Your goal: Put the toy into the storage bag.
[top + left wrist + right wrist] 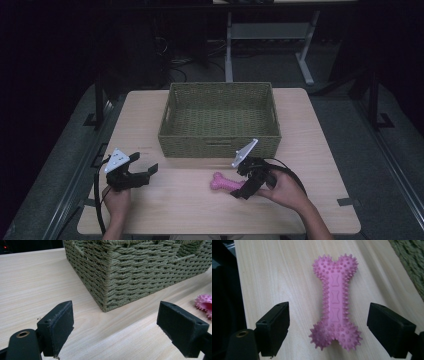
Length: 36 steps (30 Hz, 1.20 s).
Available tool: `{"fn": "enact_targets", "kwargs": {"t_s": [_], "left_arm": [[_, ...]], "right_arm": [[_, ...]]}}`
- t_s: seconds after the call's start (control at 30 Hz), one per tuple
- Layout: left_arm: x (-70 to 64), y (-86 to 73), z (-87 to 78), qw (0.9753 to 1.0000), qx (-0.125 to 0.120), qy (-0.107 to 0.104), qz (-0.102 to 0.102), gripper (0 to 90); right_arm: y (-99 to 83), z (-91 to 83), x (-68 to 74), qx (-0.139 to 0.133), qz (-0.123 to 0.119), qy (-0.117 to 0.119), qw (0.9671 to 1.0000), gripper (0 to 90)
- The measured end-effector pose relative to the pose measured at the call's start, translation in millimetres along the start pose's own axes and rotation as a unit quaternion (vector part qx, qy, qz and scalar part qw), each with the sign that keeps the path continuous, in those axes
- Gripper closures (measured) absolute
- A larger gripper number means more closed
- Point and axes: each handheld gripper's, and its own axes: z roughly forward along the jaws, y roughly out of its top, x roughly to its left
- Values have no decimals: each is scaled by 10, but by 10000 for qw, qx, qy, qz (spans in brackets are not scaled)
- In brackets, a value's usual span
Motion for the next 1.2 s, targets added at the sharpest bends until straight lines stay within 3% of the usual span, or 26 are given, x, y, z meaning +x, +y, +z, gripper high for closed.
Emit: {"fn": "enact_targets", "kwargs": {"t_s": [0.4, 0.67, 1.2], "left_arm": [[23, -7, -11, 10000, -45, 19, -63, 136], [27, -10, -17, 10000, -41, 36, -71, 136], [35, -12, -18, 9999, -39, 39, -86, 136]], "right_arm": [[155, 147, -14, 247, -109, 18, 9996, 220], [179, 292, -54, 526, -155, -49, 9985, 312], [184, 358, -46, 709, -339, -236, 9966, 451]]}}
